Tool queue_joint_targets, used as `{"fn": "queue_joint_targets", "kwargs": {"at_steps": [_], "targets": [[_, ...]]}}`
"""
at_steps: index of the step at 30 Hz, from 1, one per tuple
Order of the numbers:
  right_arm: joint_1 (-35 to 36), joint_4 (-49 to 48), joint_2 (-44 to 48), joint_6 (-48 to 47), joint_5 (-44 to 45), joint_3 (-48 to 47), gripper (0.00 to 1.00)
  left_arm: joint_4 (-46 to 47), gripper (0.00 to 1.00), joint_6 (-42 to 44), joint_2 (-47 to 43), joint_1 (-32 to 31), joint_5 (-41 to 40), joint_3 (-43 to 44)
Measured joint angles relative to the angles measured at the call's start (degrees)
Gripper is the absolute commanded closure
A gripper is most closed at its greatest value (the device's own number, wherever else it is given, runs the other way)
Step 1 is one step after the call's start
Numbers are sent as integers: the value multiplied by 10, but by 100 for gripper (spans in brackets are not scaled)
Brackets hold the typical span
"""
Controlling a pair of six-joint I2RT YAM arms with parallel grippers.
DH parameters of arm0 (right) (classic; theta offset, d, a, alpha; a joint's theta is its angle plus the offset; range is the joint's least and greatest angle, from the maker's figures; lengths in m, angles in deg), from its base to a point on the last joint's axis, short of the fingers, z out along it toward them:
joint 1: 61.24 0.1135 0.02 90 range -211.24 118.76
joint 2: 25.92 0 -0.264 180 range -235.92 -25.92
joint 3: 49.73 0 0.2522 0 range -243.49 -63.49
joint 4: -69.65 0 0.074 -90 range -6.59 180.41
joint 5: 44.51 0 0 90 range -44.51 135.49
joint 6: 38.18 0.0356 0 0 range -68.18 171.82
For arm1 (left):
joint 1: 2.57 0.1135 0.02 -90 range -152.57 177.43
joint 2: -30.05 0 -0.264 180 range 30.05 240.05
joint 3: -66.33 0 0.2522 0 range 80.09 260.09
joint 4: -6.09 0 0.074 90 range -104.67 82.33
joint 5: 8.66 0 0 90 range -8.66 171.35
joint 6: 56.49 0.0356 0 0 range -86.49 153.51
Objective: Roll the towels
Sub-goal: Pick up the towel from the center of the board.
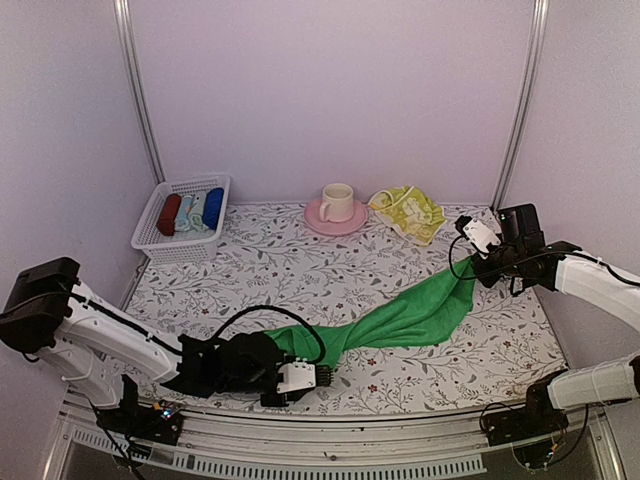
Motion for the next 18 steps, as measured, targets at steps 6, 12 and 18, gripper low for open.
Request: {"fn": "queue_joint_targets", "kwargs": {"at_steps": [6,12,18], "targets": [[0,0,0,0,-3,0,98,-2,72,0,16,0,-2,4],[0,0,0,0,-7,0,98,0,84,-1,19,0,-9,5],[0,0,-5,0,-9,0,98,5,100,1,20,0,-10,6]]}}
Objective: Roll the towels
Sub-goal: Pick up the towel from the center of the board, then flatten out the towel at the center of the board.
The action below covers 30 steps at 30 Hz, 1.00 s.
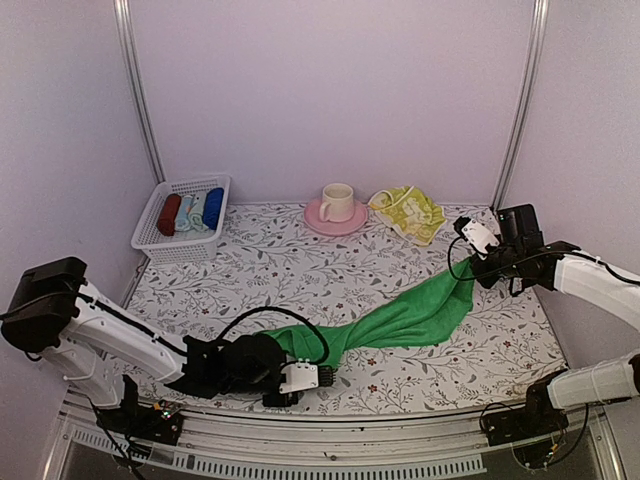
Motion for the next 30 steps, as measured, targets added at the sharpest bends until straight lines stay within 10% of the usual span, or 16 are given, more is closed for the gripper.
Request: {"fn": "queue_joint_targets", "kwargs": {"at_steps": [30], "targets": [[0,152,179,-116,-155,-115,98,-21,100,-5,-345,73,-299,113]]}}
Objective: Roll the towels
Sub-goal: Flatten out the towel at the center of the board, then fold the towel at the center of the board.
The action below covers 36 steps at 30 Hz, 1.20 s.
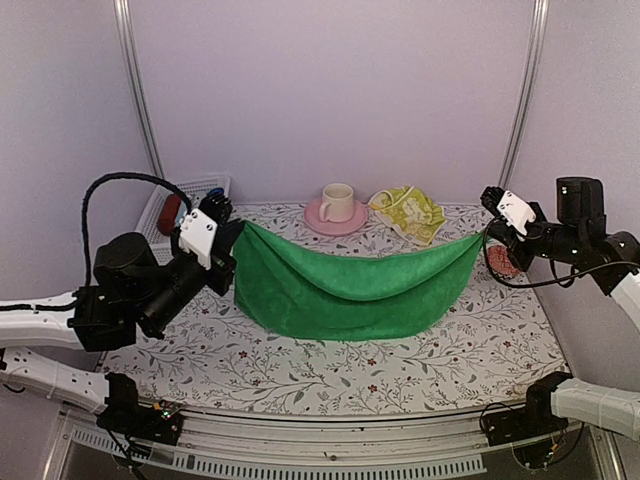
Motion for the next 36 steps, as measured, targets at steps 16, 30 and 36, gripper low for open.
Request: {"fn": "queue_joint_targets", "kwargs": {"at_steps": [16,30,36], "targets": [[-2,200,-70,-90,-27,-128,98,7,100,-41,11,34,-84,-17],[-53,60,-603,-62,86,-366,98,47,100,-161,441,356,137,102],[-53,6,-699,-52,113,-439,98,81,100,-138,549,375,150,165]]}}
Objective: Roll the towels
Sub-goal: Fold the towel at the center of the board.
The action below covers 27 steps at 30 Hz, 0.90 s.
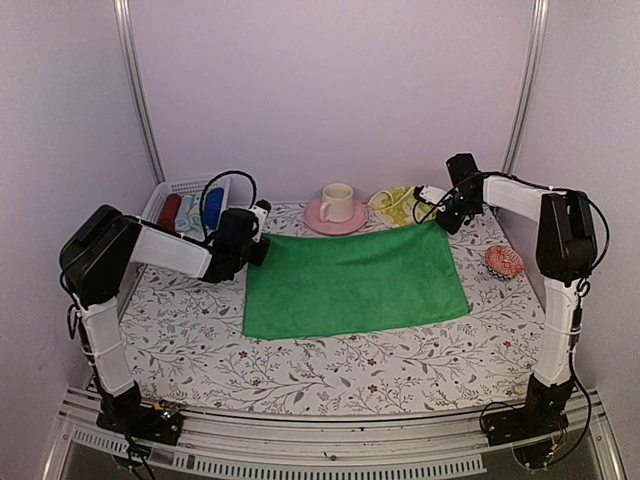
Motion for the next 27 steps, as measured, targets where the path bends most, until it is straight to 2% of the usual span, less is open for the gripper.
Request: {"fn": "queue_joint_targets", "kwargs": {"at_steps": [3,8,19,27], "targets": [[0,-9,-11,2,4,0,98,24,100,23,19,1,3,25],[0,-43,1,-4,3,26,98,77,100,52,19,3,26,18],[-16,-64,81,-90,-24,161,98,136,100,64,-46,10,133,-105],[-26,-81,167,-134,-63,248,98,160,100,59,-90,10,169,-174]]}}
